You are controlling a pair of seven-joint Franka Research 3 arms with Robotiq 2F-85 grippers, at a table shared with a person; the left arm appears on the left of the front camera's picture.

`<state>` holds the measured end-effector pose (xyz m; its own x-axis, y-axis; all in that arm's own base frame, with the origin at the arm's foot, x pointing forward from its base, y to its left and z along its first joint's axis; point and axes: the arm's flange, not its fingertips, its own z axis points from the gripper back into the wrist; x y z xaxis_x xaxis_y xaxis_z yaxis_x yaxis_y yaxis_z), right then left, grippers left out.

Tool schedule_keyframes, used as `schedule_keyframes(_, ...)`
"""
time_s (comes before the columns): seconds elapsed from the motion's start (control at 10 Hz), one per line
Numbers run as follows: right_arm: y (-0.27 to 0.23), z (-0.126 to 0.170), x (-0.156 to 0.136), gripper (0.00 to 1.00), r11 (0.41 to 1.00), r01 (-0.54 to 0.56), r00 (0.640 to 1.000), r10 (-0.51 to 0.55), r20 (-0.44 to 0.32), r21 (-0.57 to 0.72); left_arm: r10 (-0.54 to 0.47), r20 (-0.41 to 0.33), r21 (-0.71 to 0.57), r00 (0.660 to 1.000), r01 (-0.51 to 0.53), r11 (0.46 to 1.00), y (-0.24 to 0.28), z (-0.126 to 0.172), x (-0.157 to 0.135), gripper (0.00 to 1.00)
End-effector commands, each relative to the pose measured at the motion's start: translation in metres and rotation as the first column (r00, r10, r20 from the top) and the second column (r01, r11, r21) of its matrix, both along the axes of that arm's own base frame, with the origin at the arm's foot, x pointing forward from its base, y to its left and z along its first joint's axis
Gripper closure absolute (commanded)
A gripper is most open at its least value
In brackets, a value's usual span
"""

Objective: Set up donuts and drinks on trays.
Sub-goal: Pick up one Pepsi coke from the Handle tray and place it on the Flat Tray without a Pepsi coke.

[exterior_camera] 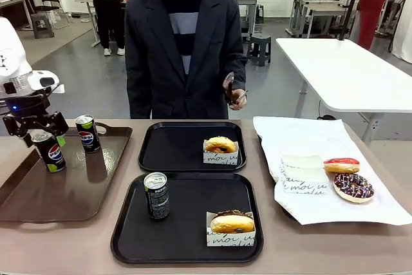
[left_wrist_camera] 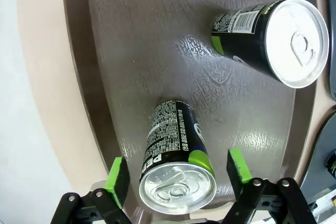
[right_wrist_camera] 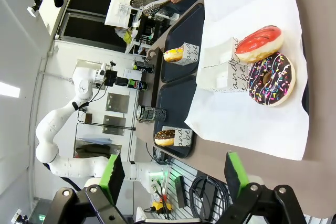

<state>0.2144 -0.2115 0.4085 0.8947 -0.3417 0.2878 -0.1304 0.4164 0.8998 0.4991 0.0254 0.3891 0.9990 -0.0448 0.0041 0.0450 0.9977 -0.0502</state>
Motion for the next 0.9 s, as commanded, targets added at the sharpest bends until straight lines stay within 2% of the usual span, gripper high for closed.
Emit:
schedule_keyframes(0.0, -0.001, 0.000, 0.003, 0.00, 1.000, 0.001, 1.000, -0.002, 0.030, 0.019, -0.011, -0.002, -0.013, 1.000, 0.010, 1.000, 0.002, 0.001, -0.002, 0.59)
schedule_keyframes(0.1, -0.001, 0.000, 0.003, 0.00, 1.000, 0.001, 1.000, -0.002, 0.030, 0.019, -0.013, -0.007, -0.017, 1.000, 0.013, 1.000, 0.002, 0.002, -0.001, 1.00)
schedule_keyframes(0.2, -0.001, 0.000, 0.003, 0.00, 1.000, 0.001, 1.000, -0.002, 0.030, 0.019, -0.013, -0.007, -0.017, 1.000, 0.013, 1.000, 0.001, 0.001, -0.001, 0.64)
schedule_keyframes(0.3, -0.001, 0.000, 0.003, 0.00, 1.000, 0.001, 1.000, -0.002, 0.030, 0.019, -0.016, -0.006, -0.017, 1.000, 0.016, 1.000, 0.001, 0.002, -0.001, 1.00)
schedule_keyframes(0.6, -0.001, 0.000, 0.003, 0.00, 1.000, 0.001, 1.000, -0.002, 0.030, 0.019, -0.028, 0.000, -0.025, 1.000, 0.028, 0.999, 0.002, 0.008, -0.001, 1.00)
schedule_keyframes(0.7, -0.001, 0.000, 0.003, 0.00, 1.000, 0.001, 1.000, -0.002, 0.030, 0.019, -0.033, 0.005, -0.037, 0.999, 0.034, 0.999, 0.001, 0.016, -0.003, 1.00)
schedule_keyframes(0.8, -0.001, 0.000, 0.003, 0.00, 1.000, 0.001, 1.000, -0.002, 0.030, 0.019, -0.052, -0.014, -0.024, 0.999, 0.051, 0.998, -0.001, 0.037, -0.010, 1.00)
